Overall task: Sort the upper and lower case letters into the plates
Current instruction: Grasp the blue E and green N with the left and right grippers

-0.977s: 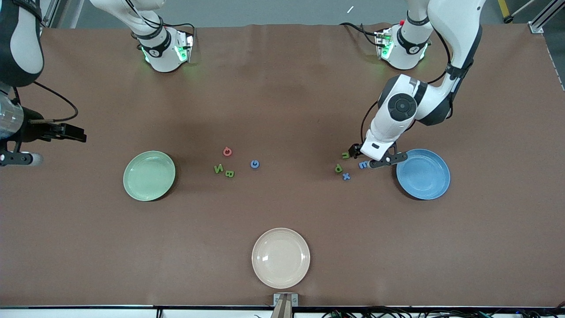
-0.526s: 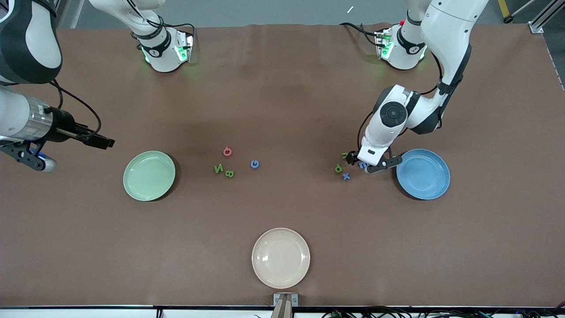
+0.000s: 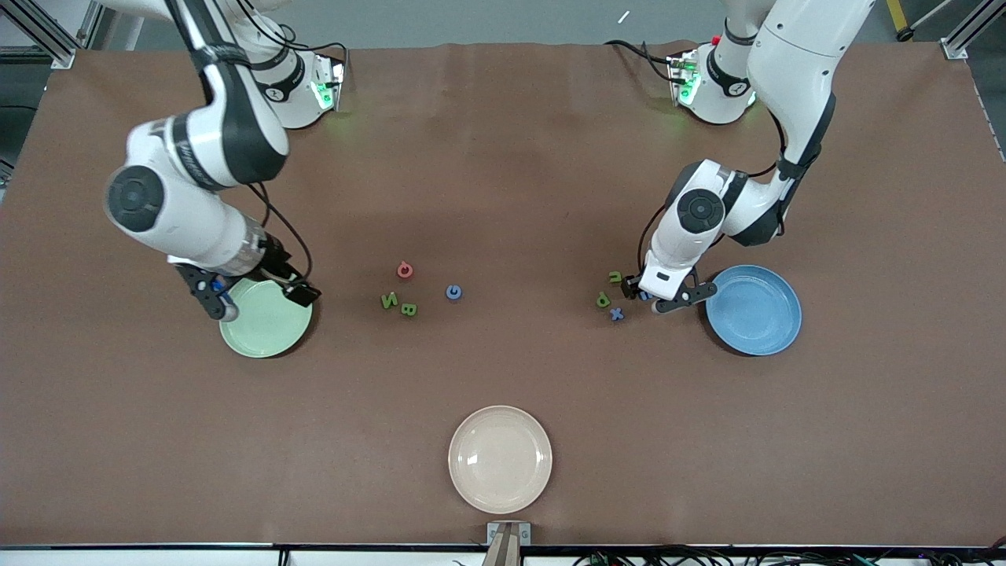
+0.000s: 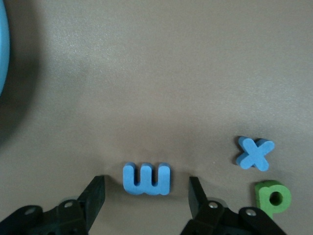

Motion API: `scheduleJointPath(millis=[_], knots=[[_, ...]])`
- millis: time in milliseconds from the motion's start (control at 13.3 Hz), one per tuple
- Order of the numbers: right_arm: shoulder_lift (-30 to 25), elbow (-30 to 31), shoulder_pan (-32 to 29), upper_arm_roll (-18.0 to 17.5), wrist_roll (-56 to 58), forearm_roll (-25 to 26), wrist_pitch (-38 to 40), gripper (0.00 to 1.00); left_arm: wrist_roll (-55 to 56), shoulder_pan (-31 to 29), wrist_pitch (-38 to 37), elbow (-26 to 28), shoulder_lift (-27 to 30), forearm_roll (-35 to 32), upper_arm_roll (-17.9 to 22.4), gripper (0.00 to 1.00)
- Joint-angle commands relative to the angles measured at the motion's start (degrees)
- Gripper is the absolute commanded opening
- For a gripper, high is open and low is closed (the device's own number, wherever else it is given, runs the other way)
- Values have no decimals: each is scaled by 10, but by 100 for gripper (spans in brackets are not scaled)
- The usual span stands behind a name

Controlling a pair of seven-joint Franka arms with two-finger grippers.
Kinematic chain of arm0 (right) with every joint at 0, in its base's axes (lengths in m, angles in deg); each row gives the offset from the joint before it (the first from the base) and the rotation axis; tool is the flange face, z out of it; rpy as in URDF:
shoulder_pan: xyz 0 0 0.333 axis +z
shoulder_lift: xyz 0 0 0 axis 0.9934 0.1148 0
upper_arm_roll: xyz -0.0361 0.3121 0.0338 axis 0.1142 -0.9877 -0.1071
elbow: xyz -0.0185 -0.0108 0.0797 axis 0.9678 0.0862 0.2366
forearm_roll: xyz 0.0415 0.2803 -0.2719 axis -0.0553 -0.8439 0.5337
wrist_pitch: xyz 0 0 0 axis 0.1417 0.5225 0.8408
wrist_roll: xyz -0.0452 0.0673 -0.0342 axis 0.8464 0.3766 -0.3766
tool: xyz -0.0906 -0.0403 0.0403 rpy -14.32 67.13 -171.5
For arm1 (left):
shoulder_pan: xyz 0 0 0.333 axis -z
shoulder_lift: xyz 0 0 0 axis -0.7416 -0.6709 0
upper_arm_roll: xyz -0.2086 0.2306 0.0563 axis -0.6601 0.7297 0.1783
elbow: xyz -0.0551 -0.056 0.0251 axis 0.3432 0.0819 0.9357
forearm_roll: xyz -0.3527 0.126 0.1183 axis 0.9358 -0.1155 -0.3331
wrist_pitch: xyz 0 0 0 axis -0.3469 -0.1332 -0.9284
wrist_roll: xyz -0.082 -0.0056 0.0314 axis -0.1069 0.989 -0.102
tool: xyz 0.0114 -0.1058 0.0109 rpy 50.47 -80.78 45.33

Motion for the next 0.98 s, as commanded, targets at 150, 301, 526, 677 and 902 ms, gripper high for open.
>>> scheduleJointPath(millis=[150, 301, 526, 677, 902], knots=[[90, 25, 57, 8, -101, 21, -127, 100, 13, -3, 24, -4, -11, -30, 1, 46], [124, 22, 69, 8, -117, 29, -148, 97, 13, -3, 24, -4, -10, -31, 0, 33], [146, 22, 80, 9, -133, 30, -151, 91, 14, -9, 24, -5, -4, -31, 0, 17], [165, 22, 91, 9, -157, 35, -179, 89, 8, -22, 13, -4, 22, -32, -2, 17], [181, 22, 105, 9, -189, 35, -201, 84, -53, -46, -71, -5, 84, -32, -6, 16]])
